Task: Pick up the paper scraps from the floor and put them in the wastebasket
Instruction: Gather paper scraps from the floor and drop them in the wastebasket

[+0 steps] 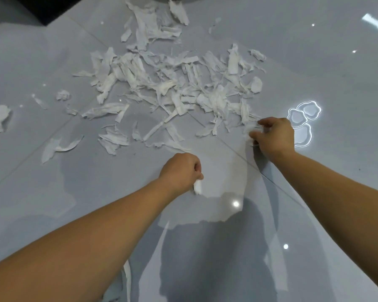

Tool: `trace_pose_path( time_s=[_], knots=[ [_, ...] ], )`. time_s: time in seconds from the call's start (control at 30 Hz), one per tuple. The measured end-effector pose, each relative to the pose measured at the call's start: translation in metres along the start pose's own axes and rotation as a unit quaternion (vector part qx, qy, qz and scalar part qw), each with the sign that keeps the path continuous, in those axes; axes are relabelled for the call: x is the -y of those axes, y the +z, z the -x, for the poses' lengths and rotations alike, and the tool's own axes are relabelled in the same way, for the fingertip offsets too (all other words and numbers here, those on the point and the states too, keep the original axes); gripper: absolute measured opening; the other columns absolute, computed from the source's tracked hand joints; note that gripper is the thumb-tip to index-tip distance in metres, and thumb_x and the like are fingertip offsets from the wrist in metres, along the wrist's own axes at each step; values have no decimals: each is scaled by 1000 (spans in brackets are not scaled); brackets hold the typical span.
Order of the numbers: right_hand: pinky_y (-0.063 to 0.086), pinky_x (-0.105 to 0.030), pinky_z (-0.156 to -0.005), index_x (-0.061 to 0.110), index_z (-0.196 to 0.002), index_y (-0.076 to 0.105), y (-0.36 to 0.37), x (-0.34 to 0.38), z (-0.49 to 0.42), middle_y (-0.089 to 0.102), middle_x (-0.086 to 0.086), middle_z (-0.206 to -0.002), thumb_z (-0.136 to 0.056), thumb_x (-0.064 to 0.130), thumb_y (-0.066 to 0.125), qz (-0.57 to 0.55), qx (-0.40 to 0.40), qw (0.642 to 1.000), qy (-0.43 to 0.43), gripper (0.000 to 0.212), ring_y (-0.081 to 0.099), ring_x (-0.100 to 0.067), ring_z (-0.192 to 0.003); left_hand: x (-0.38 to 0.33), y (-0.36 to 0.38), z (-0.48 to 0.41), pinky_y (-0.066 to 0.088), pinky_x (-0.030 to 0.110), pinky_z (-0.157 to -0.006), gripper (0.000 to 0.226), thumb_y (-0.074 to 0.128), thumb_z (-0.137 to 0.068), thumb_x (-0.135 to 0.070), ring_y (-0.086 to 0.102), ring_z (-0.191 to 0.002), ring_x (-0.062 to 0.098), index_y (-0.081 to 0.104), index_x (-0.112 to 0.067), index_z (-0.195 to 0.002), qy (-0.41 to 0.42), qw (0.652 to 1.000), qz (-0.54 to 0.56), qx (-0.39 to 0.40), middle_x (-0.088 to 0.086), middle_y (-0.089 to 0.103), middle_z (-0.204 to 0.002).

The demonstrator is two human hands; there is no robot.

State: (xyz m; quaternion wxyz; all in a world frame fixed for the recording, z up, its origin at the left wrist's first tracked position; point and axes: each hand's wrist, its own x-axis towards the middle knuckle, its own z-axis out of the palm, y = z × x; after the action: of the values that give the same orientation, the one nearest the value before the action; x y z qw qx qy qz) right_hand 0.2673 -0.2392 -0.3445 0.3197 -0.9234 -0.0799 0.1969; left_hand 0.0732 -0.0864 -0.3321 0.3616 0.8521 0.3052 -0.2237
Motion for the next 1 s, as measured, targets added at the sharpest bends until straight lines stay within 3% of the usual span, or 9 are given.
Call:
trace_pose_path(
  time_s=[0.1, 0.23, 0.3, 0.43, 0.5, 0.63, 0.8, 0.87, 1.0],
  knots=[
    [58, -33, -76, 13, -83, 72, 2, 13, -1, 73, -11, -84, -81, 12, 74, -2, 24, 1000, -3, 3, 71, -26, -76, 12, -19, -9, 51, 36, -87, 15, 81, -77, -29, 57, -98, 21, 75, -15, -80, -12, 993, 21, -111, 2, 56, -104],
    [49, -13, -48, 13, -94, 69, 7, 34, -9, 62, -2, -73, -79, 11, 78, -99, 25, 995, -10, 18, 65, -14, -59, 37, -53, -21, 38, 27, -93, 18, 86, -72, -29, 40, -118, 20, 76, -15, -77, -40, 980, 31, -192, 2, 48, -116],
    [55, -20, -58, 14, -115, 65, 15, 46, -18, 59, -3, -83, -77, 10, 79, -113, 29, 993, -29, 41, 64, -20, -70, 43, -62, -29, 38, 27, -92, 19, 87, -71, -28, 40, -120, 21, 76, -14, -77, -46, 980, 31, -192, 3, 48, -119],
    [54, -35, -88, 26, -139, 48, 34, 64, -36, 46, -11, -131, -71, 15, 86, -9, 52, 998, -22, 79, 55, -23, -103, 39, -71, -48, 41, 26, -83, 20, 89, -68, -22, 53, -102, 19, 76, -10, -77, -27, 981, 58, -181, 5, 51, -110],
    [55, -31, -83, 21, -132, 57, 41, 70, -39, 51, -12, -129, -71, 15, 86, 7, 83, 996, -30, 68, 59, -25, -101, 34, -76, -56, 46, 29, -75, 17, 86, -72, -19, 61, -90, 20, 75, -10, -80, -24, 987, 39, -155, 4, 59, -100],
    [47, -23, -75, 13, -99, 72, 46, 78, -35, 66, -6, -91, -78, 14, 79, 76, 102, 990, -68, 22, 65, -24, -85, 34, -85, -61, 53, 30, -71, 19, 82, -76, -13, 65, -81, 22, 67, -11, -86, -25, 990, 69, -123, -2, 62, -77],
    [60, -36, -73, 11, -81, 70, 34, 89, -30, 68, -2, -73, -78, 9, 79, -39, 81, 994, -55, 9, 72, -30, -75, 46, -105, -68, 44, 20, -64, 63, 81, -78, -14, 58, -71, 10, 46, -24, -129, 0, 977, 185, -109, -1, 61, -82],
    [58, -32, -69, 11, -81, 70, 34, 103, -29, 69, -4, -78, -79, 7, 79, -36, 92, 991, -85, 10, 71, -26, -70, 45, -116, -75, 44, 19, -69, 80, 79, -80, -13, 57, -72, 8, 36, -31, -145, 30, 975, 190, -109, -2, 59, -81],
    [48, -29, -78, 19, -84, 62, 53, 127, -35, 54, -4, -128, -77, 11, 81, 45, 140, 974, -175, 22, 63, -20, -77, 33, -129, -93, 43, 14, -68, 94, 80, -79, -11, 58, -73, 9, 26, -34, -153, 58, 980, 179, -61, 2, 62, -84]
  ],
)
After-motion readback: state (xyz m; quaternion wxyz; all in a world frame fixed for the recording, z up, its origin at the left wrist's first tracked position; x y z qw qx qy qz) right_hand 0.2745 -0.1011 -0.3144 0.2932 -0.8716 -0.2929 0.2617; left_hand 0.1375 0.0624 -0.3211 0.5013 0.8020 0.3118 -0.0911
